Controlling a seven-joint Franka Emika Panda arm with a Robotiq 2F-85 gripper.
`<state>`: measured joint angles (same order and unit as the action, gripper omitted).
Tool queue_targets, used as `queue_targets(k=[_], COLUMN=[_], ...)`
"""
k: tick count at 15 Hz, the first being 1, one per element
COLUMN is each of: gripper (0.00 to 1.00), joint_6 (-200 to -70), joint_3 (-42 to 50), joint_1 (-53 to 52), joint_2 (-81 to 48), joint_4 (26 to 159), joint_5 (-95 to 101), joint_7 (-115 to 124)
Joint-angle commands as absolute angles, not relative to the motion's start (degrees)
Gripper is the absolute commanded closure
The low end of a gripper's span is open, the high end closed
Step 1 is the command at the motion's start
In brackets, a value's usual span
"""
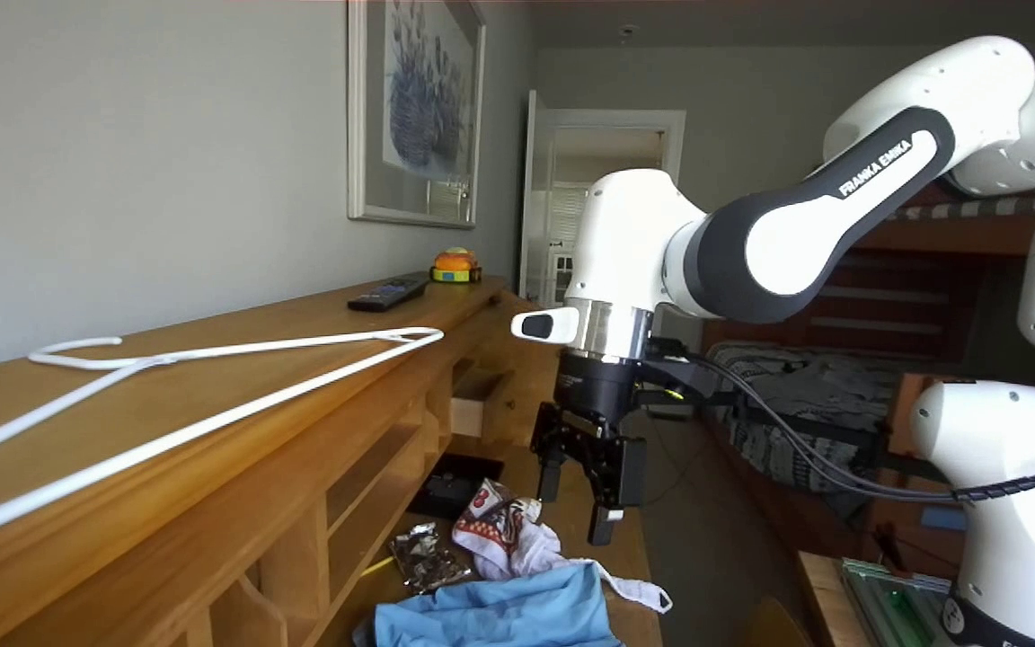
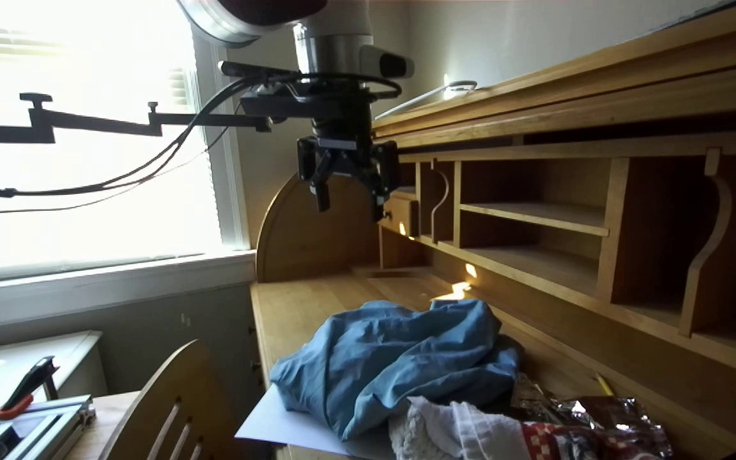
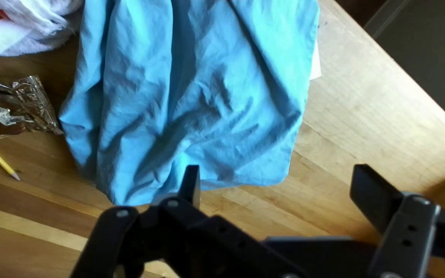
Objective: Fold the blue cloth
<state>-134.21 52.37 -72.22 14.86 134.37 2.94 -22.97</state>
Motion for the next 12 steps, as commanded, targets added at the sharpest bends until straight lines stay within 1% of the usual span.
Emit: queue_targets(k=[1, 8, 12], gripper=[0.0, 0.0, 0.0], joint_6=[-133.4, -136.4, -147.3], joint_3=[41.2, 12.3, 0.2], joint_1=[-60.6, -33.6, -22.9], joint_2=[6.1, -0.3, -4.1], joint_4=[132.6, 131.9, 132.6], joint_5=[-0.3, -2.1, -4.0], joint_7=[-24.7, -20.3, -17.8])
